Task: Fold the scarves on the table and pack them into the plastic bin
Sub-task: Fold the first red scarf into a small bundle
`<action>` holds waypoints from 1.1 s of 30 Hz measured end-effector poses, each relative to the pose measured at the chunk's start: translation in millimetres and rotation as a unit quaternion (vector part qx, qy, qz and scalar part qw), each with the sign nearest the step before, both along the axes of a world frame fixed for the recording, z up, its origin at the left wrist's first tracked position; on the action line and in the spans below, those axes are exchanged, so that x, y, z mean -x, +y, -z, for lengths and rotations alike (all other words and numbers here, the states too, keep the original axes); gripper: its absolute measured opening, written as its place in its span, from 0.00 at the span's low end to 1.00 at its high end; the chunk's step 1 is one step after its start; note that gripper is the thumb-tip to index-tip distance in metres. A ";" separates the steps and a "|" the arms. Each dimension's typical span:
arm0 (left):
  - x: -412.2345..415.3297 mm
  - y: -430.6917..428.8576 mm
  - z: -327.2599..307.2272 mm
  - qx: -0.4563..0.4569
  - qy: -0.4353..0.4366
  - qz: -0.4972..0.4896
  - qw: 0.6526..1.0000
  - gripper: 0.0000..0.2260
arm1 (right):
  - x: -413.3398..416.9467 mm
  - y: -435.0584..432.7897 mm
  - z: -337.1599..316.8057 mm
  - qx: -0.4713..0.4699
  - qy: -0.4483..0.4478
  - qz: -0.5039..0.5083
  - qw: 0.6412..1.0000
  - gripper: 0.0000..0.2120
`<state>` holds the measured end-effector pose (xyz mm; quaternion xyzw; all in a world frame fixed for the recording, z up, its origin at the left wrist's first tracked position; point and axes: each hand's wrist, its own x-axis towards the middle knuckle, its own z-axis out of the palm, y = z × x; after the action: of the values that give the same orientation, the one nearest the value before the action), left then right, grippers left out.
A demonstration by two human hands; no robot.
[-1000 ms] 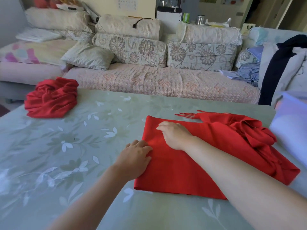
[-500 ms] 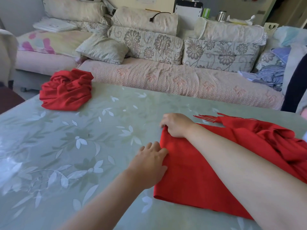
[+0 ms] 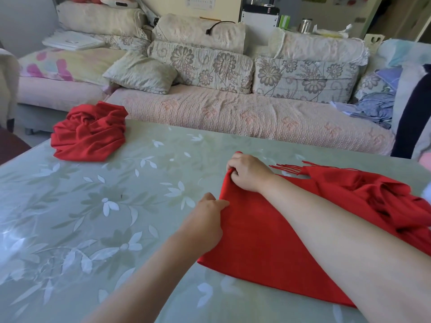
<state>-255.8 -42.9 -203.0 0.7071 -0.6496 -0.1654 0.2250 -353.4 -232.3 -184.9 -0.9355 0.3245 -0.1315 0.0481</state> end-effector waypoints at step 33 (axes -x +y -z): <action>-185.3 65.7 35.0 -0.107 -0.168 -0.169 0.965 0.32 | -160.2 93.4 39.7 -0.032 0.087 0.009 0.996 0.26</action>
<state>-70.5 22.8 -238.0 0.8444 -0.5274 -0.0725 0.0600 -193.2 -138.9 -224.7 -0.9382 0.3404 -0.0400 0.0487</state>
